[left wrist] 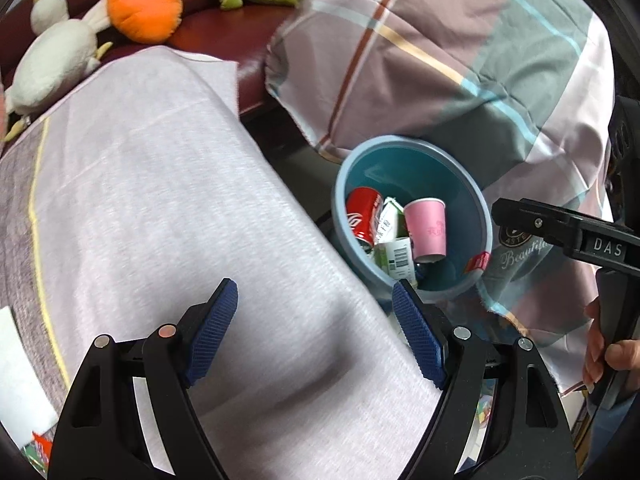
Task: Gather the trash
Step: 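Move both open tools back over the table toward the remaining trash, then grasp the white tissue with the left tool while the right tool grasps the orange Ovaltine packet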
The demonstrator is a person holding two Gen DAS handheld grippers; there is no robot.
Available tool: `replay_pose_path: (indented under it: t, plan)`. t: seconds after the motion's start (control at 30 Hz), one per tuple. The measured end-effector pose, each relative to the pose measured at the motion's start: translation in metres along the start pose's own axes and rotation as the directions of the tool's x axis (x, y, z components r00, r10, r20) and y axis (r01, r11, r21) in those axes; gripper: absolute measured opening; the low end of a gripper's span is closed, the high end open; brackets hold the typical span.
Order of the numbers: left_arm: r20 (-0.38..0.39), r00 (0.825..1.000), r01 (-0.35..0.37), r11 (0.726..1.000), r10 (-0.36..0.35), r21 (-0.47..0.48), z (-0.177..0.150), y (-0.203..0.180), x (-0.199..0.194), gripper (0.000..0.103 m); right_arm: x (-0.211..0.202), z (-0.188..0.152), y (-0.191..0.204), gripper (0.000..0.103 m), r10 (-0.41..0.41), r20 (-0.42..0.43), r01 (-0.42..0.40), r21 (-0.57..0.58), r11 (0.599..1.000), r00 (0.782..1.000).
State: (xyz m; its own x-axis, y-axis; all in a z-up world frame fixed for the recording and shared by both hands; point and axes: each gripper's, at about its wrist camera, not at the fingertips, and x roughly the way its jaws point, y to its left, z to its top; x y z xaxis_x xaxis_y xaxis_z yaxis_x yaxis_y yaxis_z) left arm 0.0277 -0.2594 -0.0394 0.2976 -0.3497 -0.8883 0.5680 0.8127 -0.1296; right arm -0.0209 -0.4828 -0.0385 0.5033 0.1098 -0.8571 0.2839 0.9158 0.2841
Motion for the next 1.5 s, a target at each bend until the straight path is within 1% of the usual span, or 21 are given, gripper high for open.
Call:
replay_pose_path:
  t: [0.17,0.43,0.7,0.87,1.03,1.13,1.27,1.4,1.5]
  plan:
    - [0.034,0.999,-0.008,0.999,0.009,-0.033,-0.014,0.021,-0.023,0.081,-0.006,-0.008,0.028,0.076,0.009,0.0,-0.009,-0.045,0.999,1.0]
    - [0.071,0.996,-0.037,0.994,0.044,-0.102,-0.041,0.06,-0.054,0.081,-0.012,-0.021,0.08,0.076,0.021,-0.01,-0.022,-0.13,0.991,1.0]
    - [0.123,0.99,-0.051,0.982,0.074,-0.183,-0.072,0.103,-0.094,0.081,-0.017,-0.033,0.136,0.076,0.035,-0.021,-0.038,-0.22,0.975,0.999]
    - [0.151,0.983,-0.064,0.968,0.103,-0.243,-0.093,0.136,-0.117,0.081,-0.019,-0.044,0.178,0.076,0.048,-0.035,-0.056,-0.284,0.957,0.998]
    - [0.167,0.975,-0.089,0.948,0.145,-0.306,-0.115,0.173,-0.138,0.081,-0.013,-0.058,0.219,0.077,0.061,-0.071,-0.082,-0.342,0.936,0.996]
    - [0.169,0.97,-0.104,0.929,0.173,-0.356,-0.133,0.202,-0.149,0.081,-0.005,-0.069,0.244,0.077,0.071,-0.106,-0.106,-0.372,0.922,0.992]
    - [0.157,0.964,-0.133,0.901,0.214,-0.414,-0.157,0.236,-0.159,0.081,0.01,-0.089,0.28,0.077,0.079,-0.164,-0.142,-0.419,0.897,0.983]
    - [0.142,0.962,-0.143,0.873,0.234,-0.466,-0.181,0.265,-0.164,0.081,0.028,-0.111,0.319,0.077,0.08,-0.223,-0.179,-0.472,0.863,0.972]
    - [0.131,0.961,-0.149,0.856,0.243,-0.495,-0.196,0.282,-0.167,0.081,0.037,-0.124,0.337,0.077,0.079,-0.253,-0.199,-0.497,0.845,0.964]
